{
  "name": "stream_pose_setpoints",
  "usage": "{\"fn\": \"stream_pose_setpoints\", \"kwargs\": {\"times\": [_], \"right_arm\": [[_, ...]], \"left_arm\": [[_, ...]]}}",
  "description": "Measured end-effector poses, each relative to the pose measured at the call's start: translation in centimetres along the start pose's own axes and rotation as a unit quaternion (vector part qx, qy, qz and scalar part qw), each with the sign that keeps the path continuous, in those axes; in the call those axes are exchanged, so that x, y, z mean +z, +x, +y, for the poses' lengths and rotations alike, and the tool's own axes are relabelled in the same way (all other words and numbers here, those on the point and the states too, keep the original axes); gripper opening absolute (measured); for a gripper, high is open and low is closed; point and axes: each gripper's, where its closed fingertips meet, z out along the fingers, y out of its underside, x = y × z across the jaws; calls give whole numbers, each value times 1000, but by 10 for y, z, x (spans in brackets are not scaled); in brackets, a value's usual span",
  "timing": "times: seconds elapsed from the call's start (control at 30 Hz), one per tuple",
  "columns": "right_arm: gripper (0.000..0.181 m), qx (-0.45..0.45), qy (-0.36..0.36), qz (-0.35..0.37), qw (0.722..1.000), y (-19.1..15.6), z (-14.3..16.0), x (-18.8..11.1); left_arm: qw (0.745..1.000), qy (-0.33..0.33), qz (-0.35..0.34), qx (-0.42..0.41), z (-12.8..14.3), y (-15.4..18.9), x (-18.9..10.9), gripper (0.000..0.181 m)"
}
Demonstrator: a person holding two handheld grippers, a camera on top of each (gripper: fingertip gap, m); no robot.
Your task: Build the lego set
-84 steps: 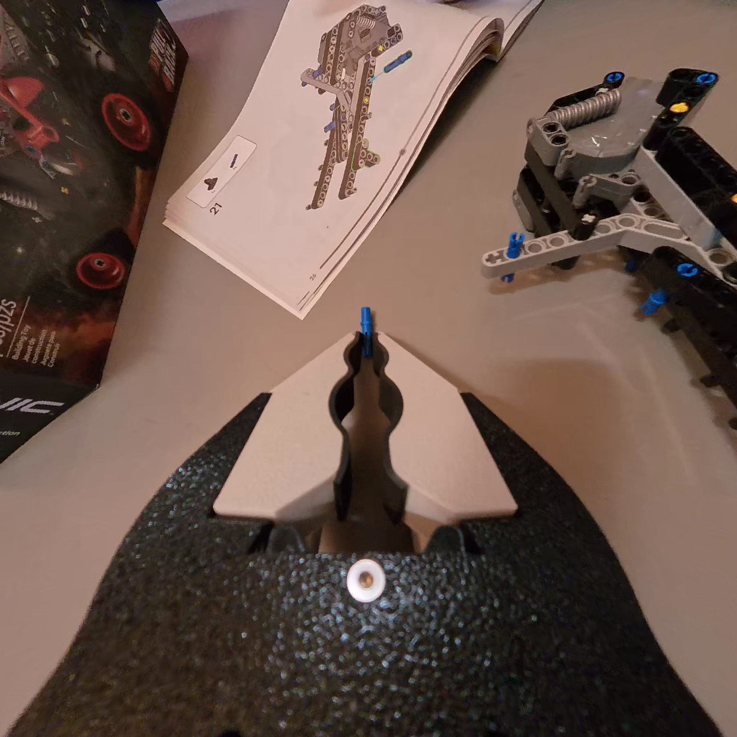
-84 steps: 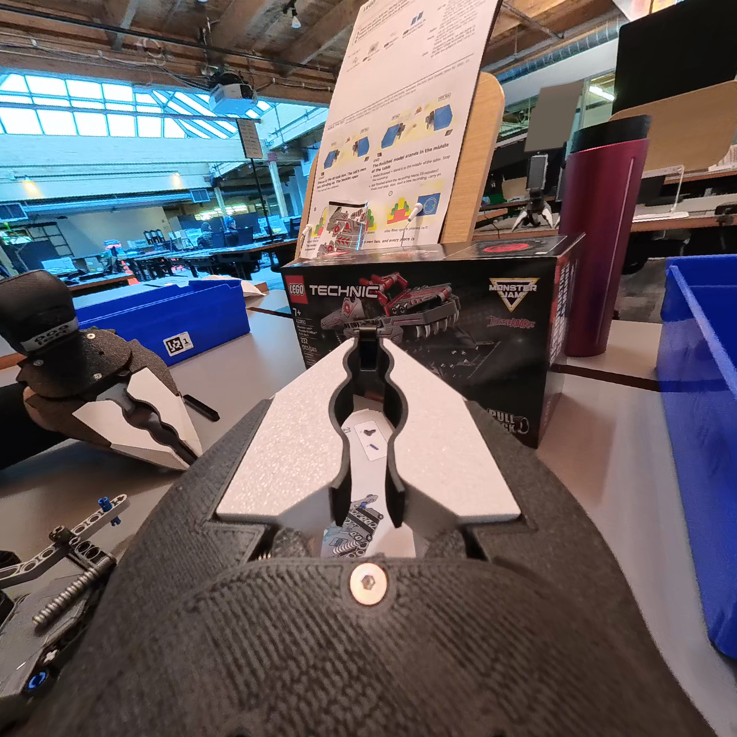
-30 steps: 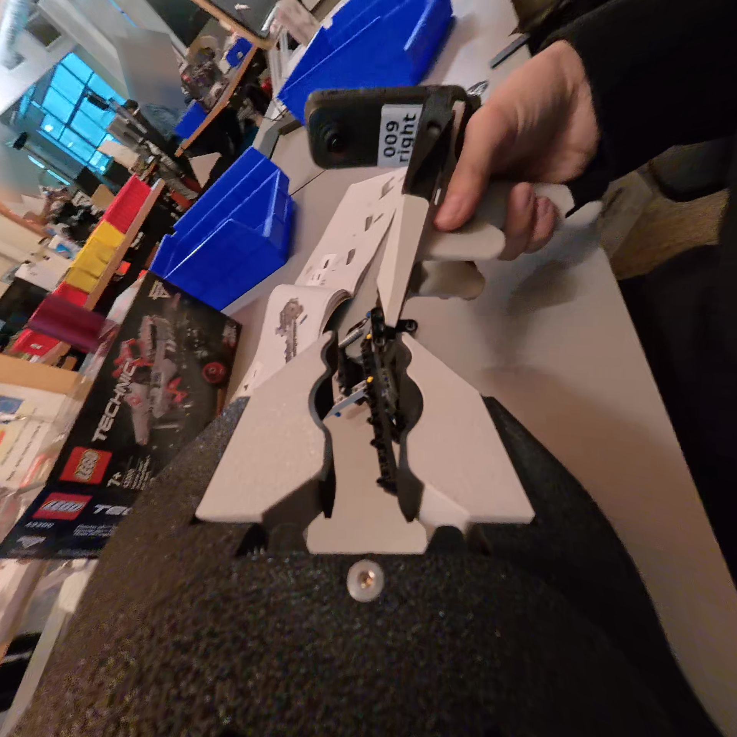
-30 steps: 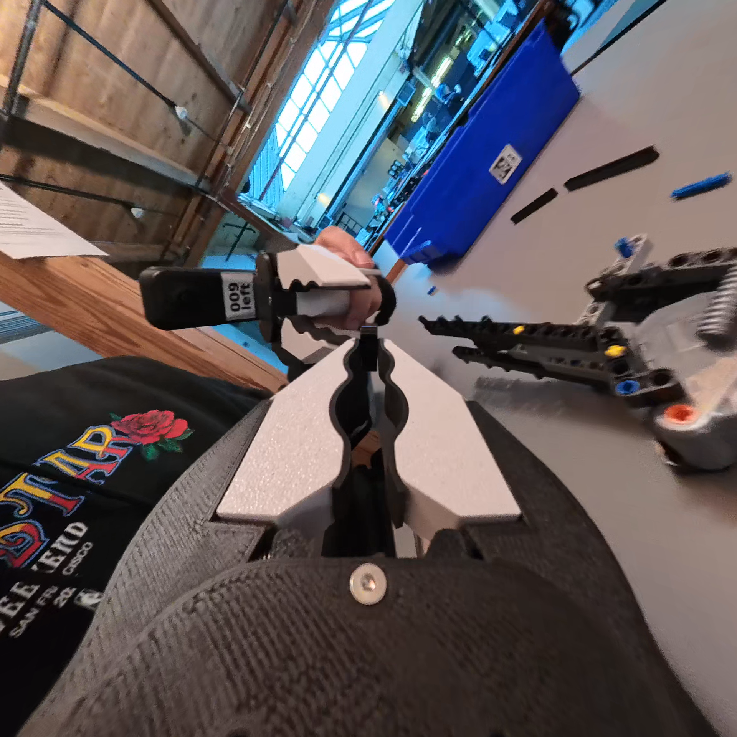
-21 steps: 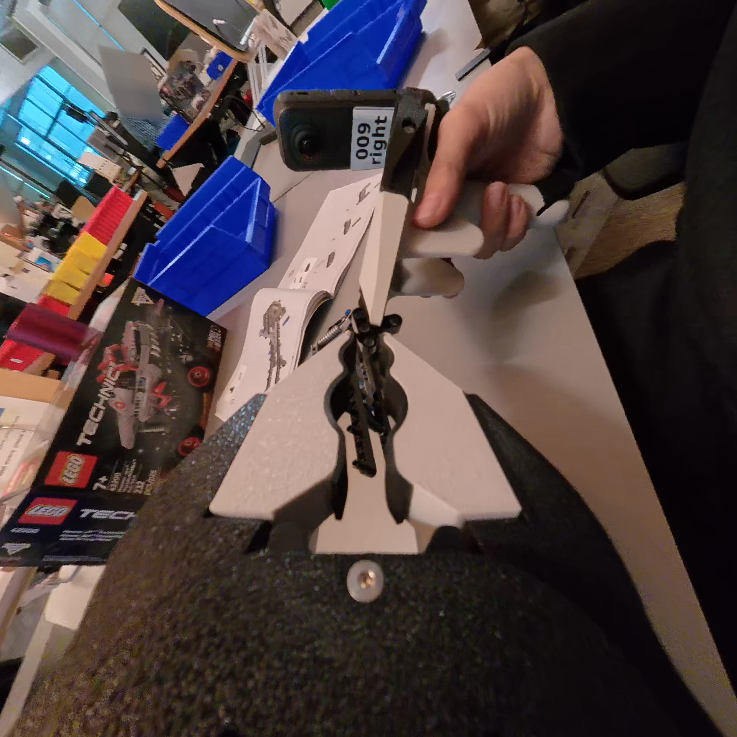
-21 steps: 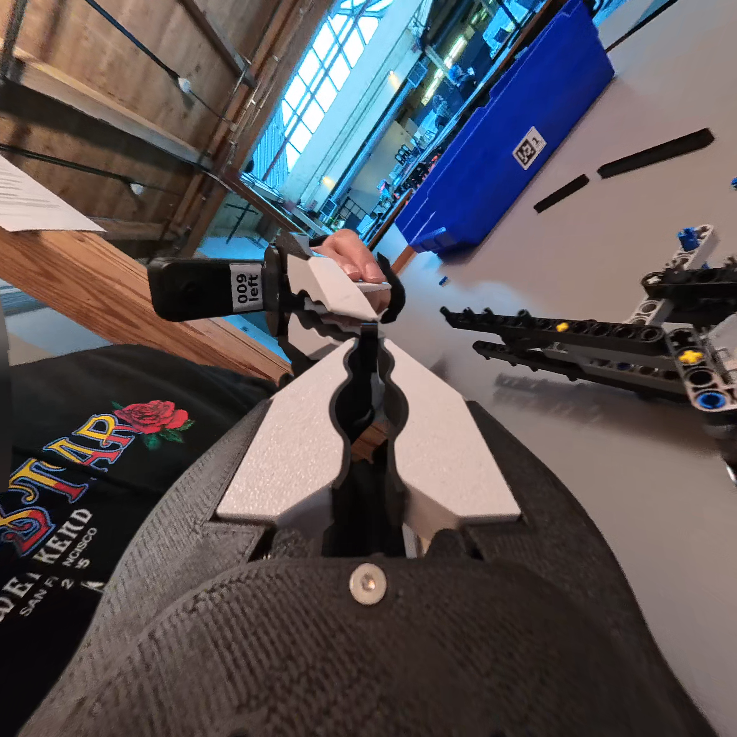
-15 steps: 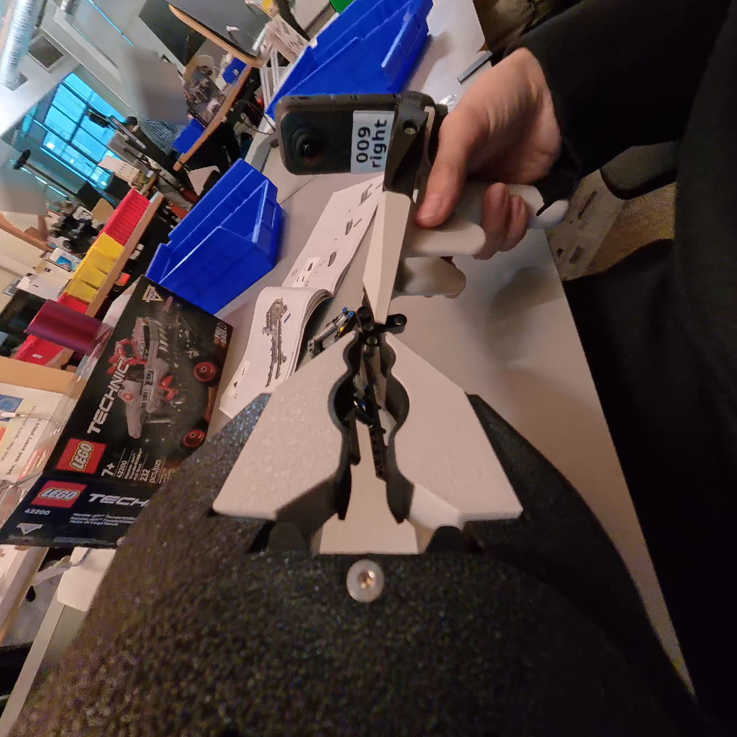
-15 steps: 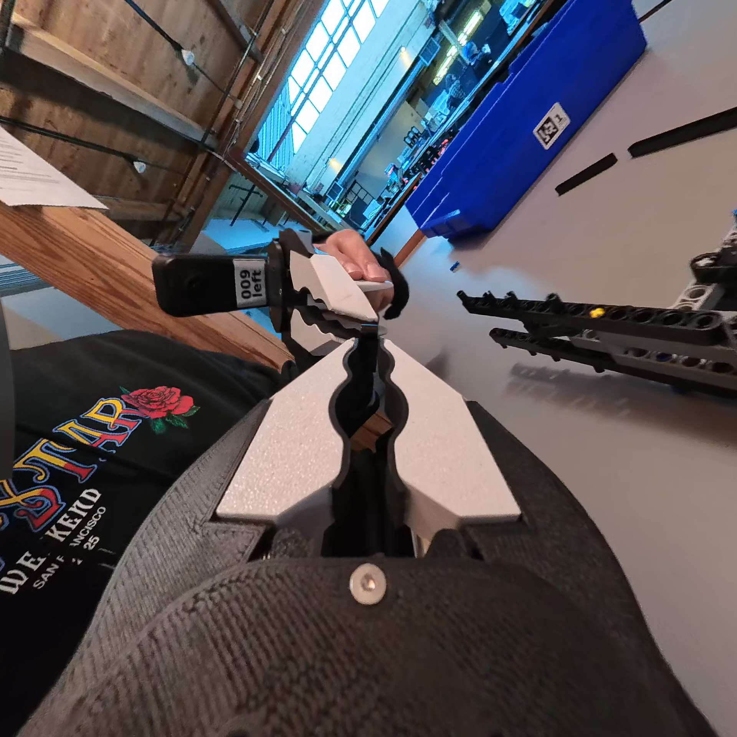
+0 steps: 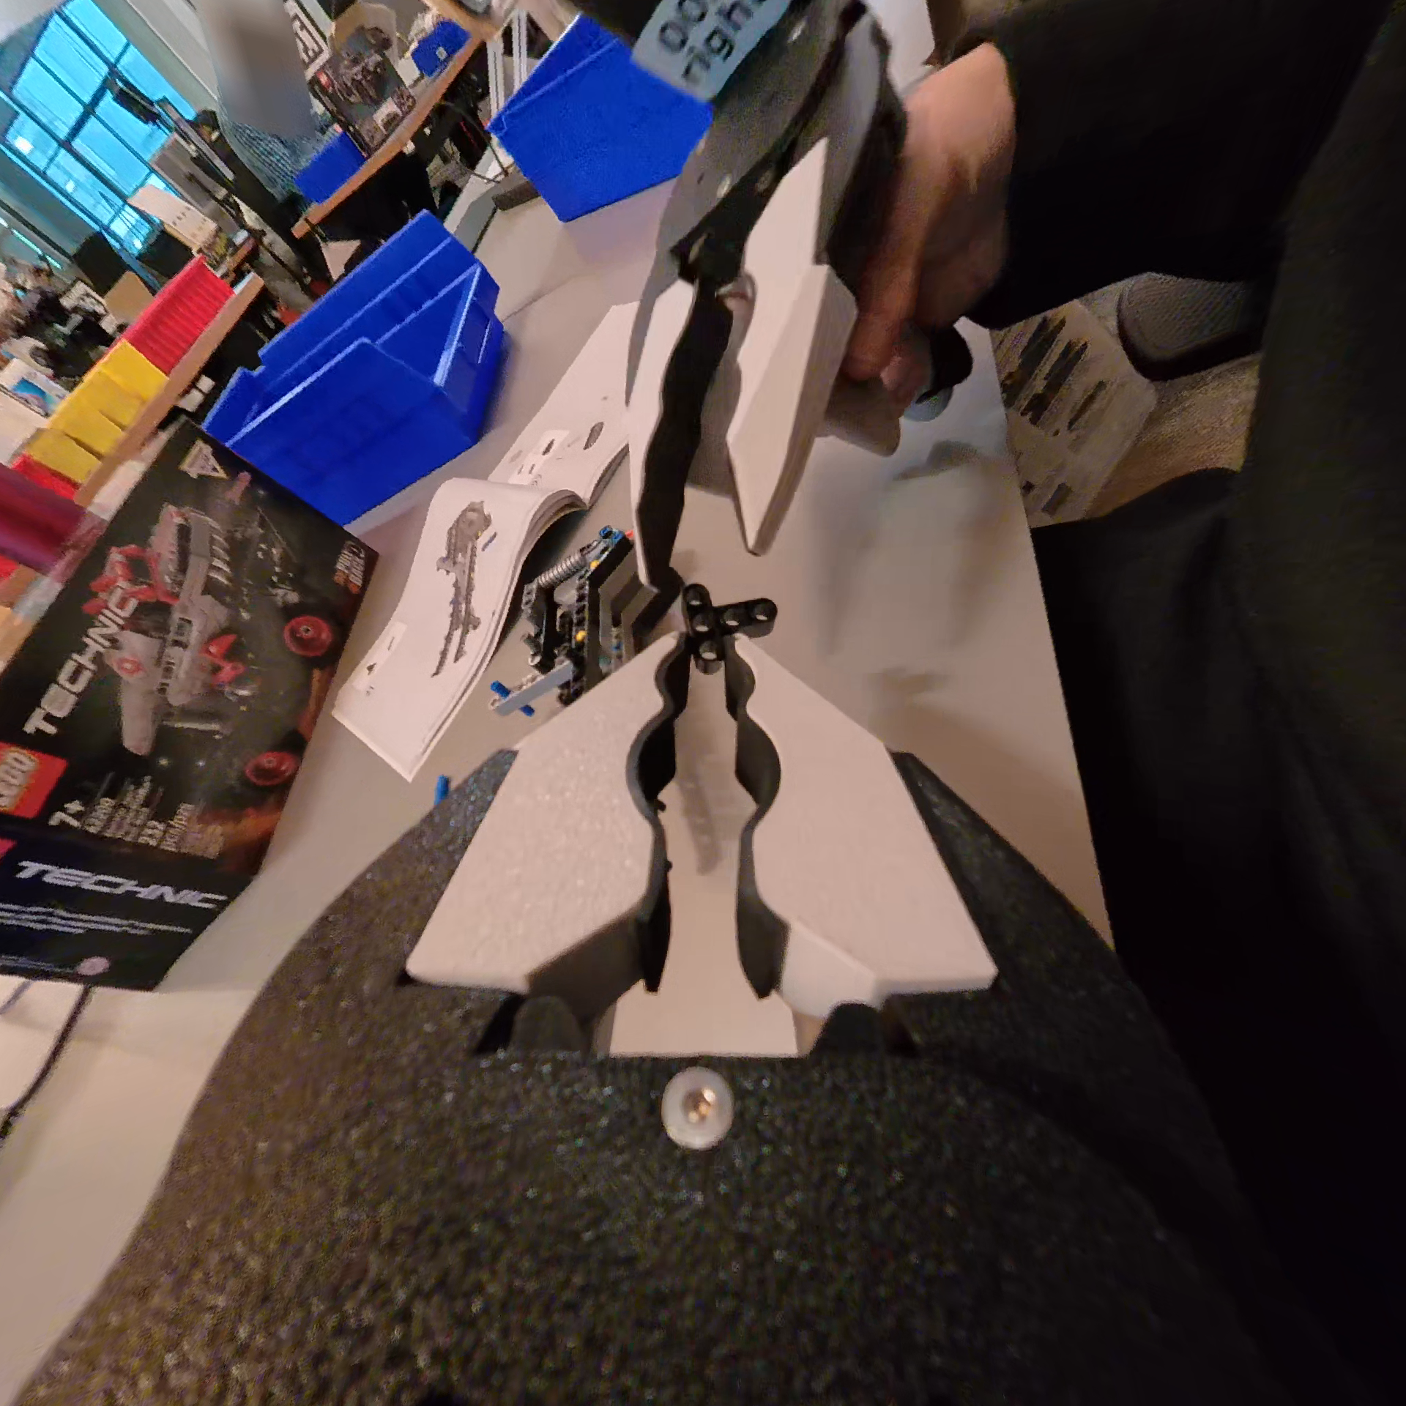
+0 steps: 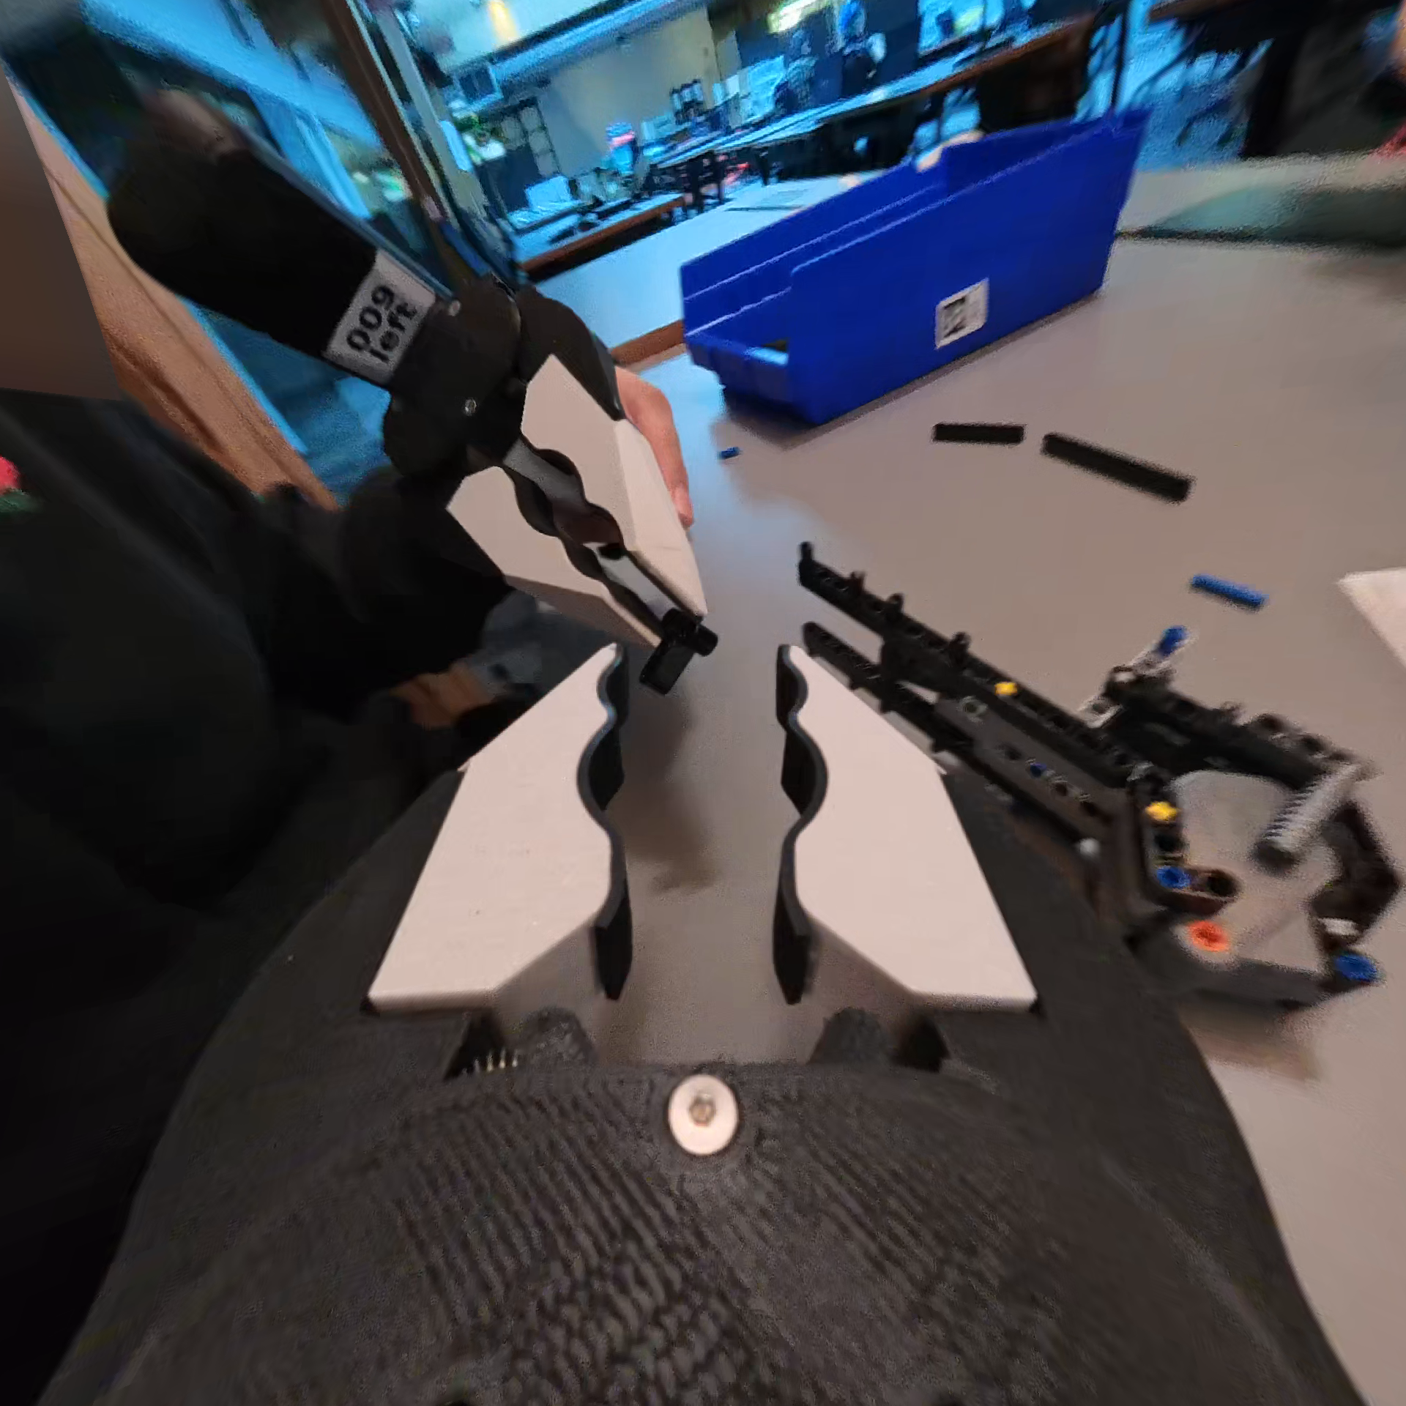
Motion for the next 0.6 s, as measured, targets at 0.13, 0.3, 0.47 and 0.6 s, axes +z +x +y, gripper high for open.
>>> {"fn": "stream_pose_setpoints", "kwargs": {"times": [0.13, 0.3, 0.47, 0.6], "right_arm": [[26, -73, 34, 11, 997, -1, -4, 0], [35, -138, -3, 28, 990, -1, 4, -3], [33, -211, -48, 70, 974, 6, 14, -1], [26, -225, -49, 78, 970, 8, 13, -2]], "left_arm": [[998, -18, 24, -52, 17, 4, 9, 6], [997, -21, 26, -74, 22, 0, 10, 6], [995, -15, 27, -91, 23, -1, 11, 6], [997, -16, 16, -76, 20, -5, 9, 6]]}}
